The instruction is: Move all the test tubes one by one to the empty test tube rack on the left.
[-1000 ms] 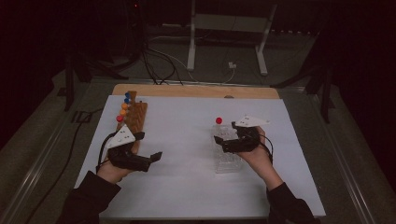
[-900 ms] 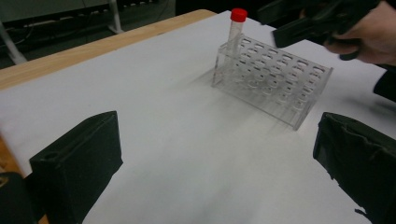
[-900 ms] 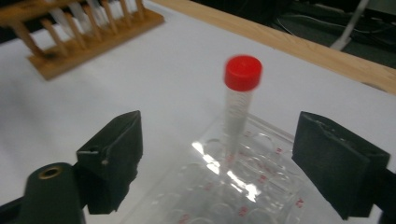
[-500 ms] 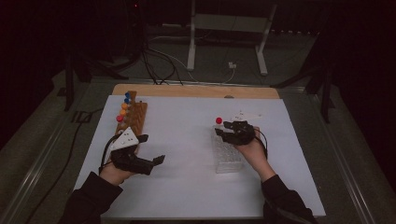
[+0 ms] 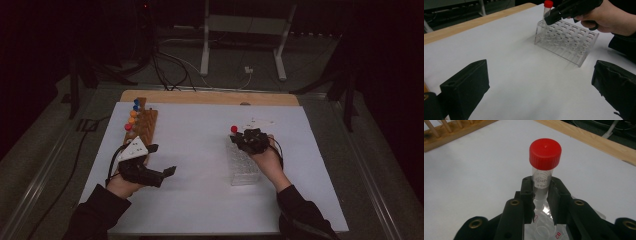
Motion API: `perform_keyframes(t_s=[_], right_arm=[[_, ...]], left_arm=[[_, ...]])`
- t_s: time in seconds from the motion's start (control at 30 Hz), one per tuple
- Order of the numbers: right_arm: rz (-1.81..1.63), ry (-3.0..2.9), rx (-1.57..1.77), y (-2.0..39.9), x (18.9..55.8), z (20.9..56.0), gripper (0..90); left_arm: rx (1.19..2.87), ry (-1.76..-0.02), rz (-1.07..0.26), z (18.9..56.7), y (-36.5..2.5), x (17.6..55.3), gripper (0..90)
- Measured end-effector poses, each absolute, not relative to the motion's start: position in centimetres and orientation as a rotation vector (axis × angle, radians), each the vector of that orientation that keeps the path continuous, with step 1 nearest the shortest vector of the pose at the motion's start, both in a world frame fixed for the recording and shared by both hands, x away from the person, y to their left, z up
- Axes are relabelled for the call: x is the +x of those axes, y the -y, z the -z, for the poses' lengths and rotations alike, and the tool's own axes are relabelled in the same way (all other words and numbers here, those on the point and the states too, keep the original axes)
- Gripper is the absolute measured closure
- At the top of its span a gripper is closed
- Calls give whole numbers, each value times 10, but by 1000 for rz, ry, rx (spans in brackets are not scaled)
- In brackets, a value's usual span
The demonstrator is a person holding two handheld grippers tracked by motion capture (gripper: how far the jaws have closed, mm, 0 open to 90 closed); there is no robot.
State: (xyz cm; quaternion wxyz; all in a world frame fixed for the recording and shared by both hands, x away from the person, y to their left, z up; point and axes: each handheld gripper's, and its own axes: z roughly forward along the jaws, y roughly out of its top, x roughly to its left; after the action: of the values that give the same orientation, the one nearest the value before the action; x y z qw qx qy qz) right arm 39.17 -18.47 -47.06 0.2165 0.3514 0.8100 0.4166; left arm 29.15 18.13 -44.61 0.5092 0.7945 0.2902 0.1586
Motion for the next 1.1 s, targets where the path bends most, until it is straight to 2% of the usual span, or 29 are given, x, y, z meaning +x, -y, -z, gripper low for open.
perform_keyframes(t_s=[0.6, 1.1], right_arm=[[-1301, -2136, 863, 192, 357, 417, 753], [-1344, -2306, 729, 154, 322, 428, 752]], left_arm=[[1899, -666, -365, 437, -177, 289, 22], [1903, -567, -327, 422, -149, 292, 37]])
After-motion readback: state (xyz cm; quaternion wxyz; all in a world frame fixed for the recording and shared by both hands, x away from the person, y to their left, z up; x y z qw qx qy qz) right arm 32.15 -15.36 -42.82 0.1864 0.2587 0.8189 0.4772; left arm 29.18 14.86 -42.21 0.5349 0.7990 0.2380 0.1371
